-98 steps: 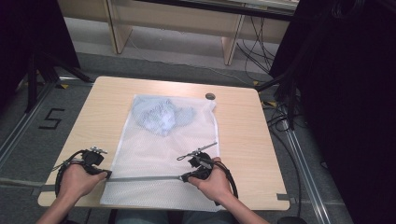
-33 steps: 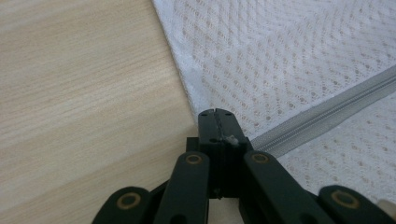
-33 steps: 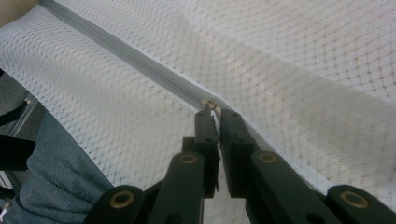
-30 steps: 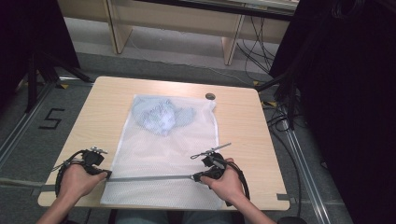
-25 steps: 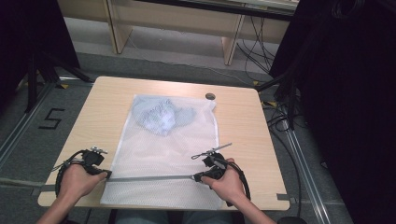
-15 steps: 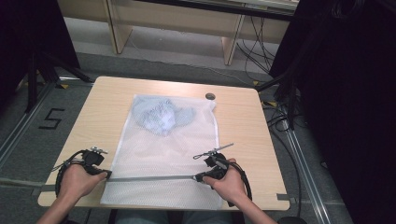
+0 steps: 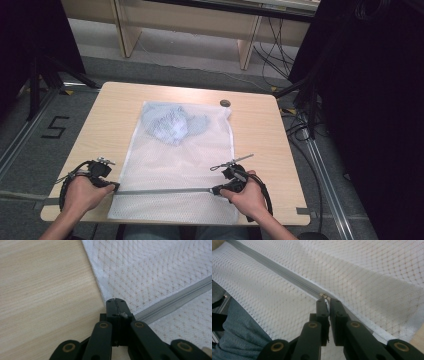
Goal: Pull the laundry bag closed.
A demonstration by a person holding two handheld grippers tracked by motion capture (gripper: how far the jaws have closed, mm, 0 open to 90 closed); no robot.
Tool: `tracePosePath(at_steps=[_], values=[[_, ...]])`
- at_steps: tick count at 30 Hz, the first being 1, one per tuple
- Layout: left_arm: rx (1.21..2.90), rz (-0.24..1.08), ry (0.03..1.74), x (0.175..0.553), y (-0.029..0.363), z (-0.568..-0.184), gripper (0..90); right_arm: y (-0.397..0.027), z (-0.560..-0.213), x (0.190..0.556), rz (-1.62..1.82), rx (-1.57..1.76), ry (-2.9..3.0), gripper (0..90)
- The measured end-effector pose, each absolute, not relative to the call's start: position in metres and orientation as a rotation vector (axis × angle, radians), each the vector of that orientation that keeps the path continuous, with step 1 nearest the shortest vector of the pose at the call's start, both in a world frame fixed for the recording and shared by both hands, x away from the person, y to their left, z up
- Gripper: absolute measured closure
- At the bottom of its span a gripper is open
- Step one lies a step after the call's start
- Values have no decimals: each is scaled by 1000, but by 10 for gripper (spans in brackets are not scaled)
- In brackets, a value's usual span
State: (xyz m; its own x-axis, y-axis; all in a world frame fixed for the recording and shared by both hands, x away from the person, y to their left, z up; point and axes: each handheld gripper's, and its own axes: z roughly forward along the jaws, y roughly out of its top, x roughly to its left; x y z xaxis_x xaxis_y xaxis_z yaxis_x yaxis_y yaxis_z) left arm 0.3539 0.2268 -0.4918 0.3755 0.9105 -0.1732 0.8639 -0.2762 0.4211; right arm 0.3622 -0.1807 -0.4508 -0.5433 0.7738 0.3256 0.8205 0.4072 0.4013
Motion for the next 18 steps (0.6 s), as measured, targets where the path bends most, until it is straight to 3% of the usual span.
tracePosePath(at_steps=[18], values=[[2188,141,1534,354,226,-492,899,-189,-451,362,-823,-1470,-2562,868]])
